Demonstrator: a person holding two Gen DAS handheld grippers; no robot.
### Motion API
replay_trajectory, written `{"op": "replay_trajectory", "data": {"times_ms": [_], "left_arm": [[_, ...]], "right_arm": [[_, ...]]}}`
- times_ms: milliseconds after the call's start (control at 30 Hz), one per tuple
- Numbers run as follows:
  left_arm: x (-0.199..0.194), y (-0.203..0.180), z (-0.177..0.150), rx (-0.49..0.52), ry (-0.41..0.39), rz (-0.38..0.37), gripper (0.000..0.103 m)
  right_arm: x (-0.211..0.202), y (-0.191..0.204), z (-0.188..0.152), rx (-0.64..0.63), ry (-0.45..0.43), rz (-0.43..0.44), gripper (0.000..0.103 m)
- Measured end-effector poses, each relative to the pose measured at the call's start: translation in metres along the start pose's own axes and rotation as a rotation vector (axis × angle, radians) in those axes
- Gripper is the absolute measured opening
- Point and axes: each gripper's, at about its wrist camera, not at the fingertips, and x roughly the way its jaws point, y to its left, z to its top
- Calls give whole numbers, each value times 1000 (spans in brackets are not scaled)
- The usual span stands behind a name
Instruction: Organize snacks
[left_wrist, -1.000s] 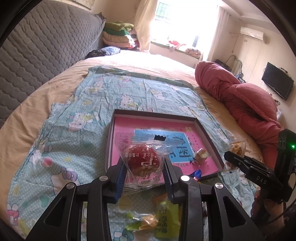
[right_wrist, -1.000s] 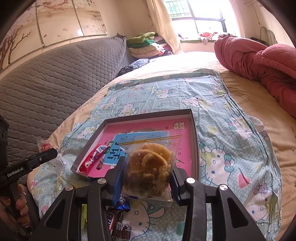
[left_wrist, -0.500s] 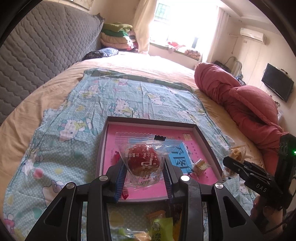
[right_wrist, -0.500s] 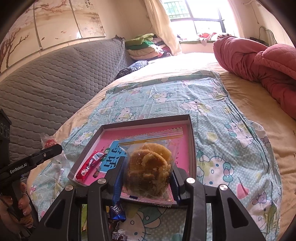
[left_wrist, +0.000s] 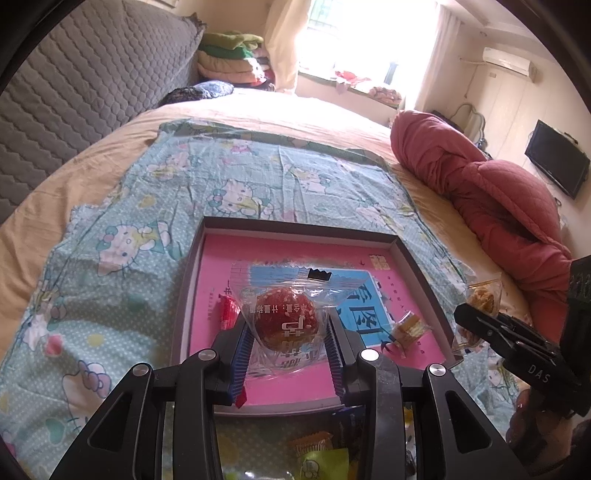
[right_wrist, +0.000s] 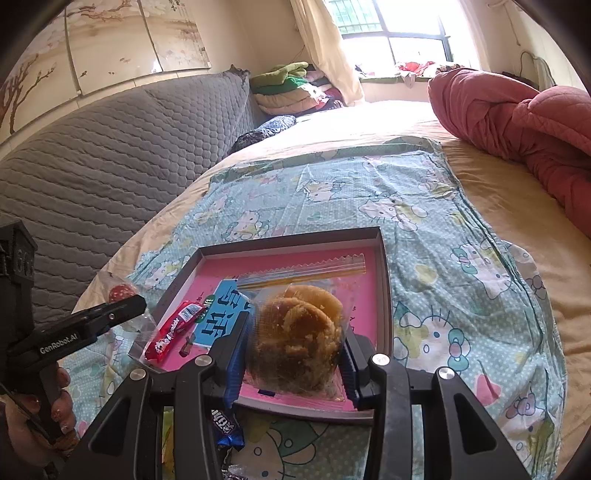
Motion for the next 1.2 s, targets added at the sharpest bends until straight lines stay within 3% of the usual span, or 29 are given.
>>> {"op": "replay_trajectory", "data": {"times_ms": [600, 1200], "left_arm": [[43, -4, -1, 4, 66, -14, 38], [60, -11, -16, 33, 126, -40, 38]], "right_arm": [[27, -10, -6, 29, 76, -25, 43], [46, -10, -19, 18, 144, -40, 43]]}}
